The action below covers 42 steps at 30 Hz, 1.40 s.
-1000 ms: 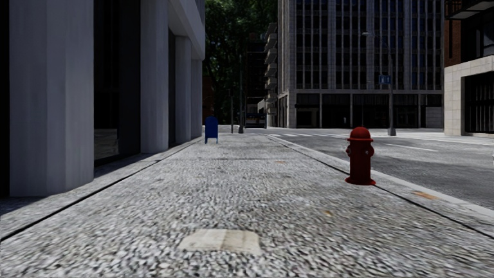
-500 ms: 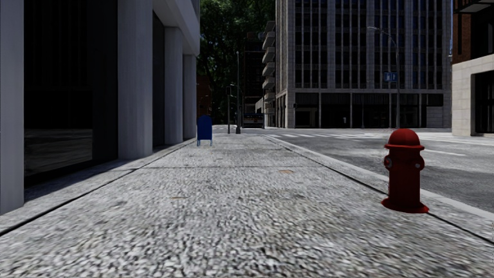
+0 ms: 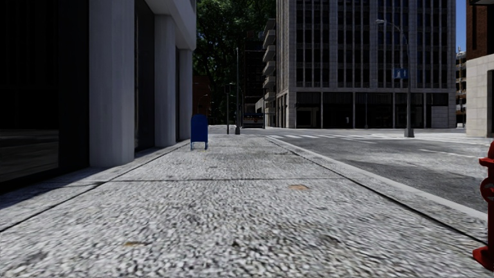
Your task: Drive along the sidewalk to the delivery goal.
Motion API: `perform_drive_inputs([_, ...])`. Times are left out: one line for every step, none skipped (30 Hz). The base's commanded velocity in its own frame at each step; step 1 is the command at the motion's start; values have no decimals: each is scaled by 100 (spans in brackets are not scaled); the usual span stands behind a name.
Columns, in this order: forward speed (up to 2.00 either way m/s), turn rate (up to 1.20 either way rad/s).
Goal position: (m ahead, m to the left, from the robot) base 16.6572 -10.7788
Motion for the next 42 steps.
perform_drive_inputs([200,0])
perform_drive_inputs([200,0])
perform_drive_inputs([200,0])
perform_drive_inputs([200,0])
perform_drive_inputs([200,0])
perform_drive_inputs([200,0])
perform_drive_inputs([200,0])
perform_drive_inputs([200,0])
perform_drive_inputs([200,0])
perform_drive_inputs([200,0])
perform_drive_inputs([200,0])
perform_drive_inputs([200,0])
perform_drive_inputs([200,0])
perform_drive_inputs([200,0])
perform_drive_inputs([200,0])
perform_drive_inputs([200,0])
perform_drive_inputs([200,0])
perform_drive_inputs([200,0])
perform_drive_inputs([200,0])
perform_drive_inputs([200,0])
perform_drive_inputs([200,0])
perform_drive_inputs([200,0])
perform_drive_inputs([200,0])
perform_drive_inputs([200,0])
perform_drive_inputs([200,0])
perform_drive_inputs([200,0])
perform_drive_inputs([200,0])
perform_drive_inputs([200,0])
perform_drive_inputs([200,0])
perform_drive_inputs([200,0])
perform_drive_inputs([200,0])
perform_drive_inputs([200,0])
perform_drive_inputs([200,0])
perform_drive_inputs([200,0])
perform_drive_inputs([200,0])
perform_drive_inputs([200,0])
perform_drive_inputs([200,0])
perform_drive_inputs([200,0])
perform_drive_inputs([200,0])
perform_drive_inputs([200,0])
perform_drive_inputs([200,0])
perform_drive_inputs([200,0])
